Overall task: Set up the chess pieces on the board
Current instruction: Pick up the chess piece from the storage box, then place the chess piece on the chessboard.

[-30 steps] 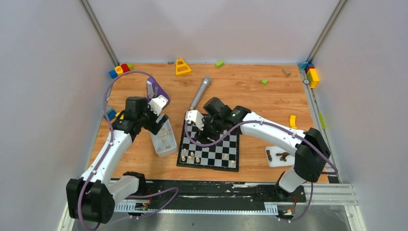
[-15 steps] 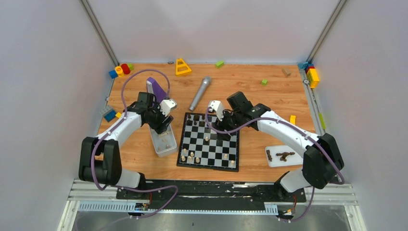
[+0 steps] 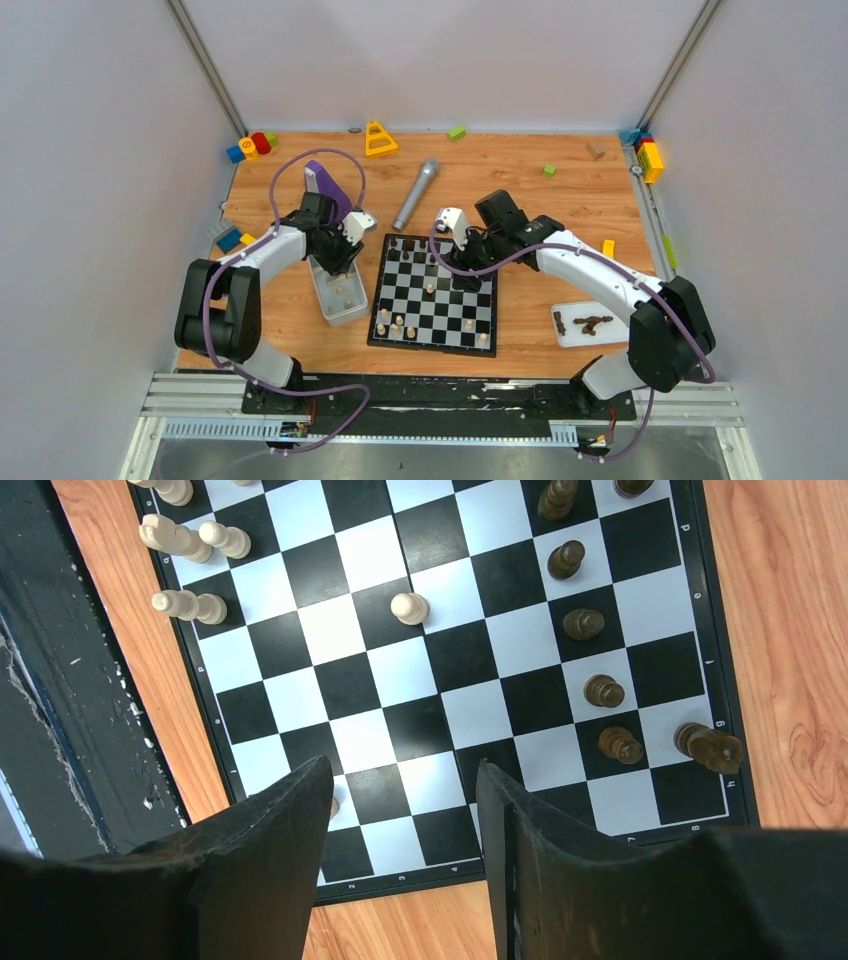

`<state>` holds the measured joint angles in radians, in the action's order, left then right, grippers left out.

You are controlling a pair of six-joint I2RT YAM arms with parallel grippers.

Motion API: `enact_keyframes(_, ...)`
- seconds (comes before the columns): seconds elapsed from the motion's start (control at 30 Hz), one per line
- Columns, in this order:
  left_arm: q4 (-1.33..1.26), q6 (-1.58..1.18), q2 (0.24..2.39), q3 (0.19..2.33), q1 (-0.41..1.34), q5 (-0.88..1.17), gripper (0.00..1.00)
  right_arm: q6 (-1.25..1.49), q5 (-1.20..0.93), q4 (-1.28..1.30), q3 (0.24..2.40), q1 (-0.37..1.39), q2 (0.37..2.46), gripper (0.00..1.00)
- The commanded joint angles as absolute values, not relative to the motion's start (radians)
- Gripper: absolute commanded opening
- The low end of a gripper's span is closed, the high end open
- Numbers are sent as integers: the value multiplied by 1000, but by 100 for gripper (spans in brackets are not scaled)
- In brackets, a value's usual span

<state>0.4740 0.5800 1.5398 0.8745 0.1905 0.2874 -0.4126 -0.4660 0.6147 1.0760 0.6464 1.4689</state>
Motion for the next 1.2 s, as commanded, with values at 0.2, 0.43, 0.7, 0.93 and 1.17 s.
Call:
enact_keyframes(0.2,454,568,1495,917,194,254,29,-411,-486,577,1071,643,1447,55)
enact_keyframes(0.43,510,570,1414,955,193,264,15,-408,-484,578,1067,632,1436,54)
enact_keyframes(0.7,688,576,1259,1034,227,322,15,-399,-489,571,1068,579,1406,53)
enact_keyframes(0.93,791,550,1201,1119,525,305,15,-367,-454,567,1089,447,1389,53)
enact_keyframes(1.17,813,559,1338,1204,913,249,15,-343,-438,555,1101,284,1364,53)
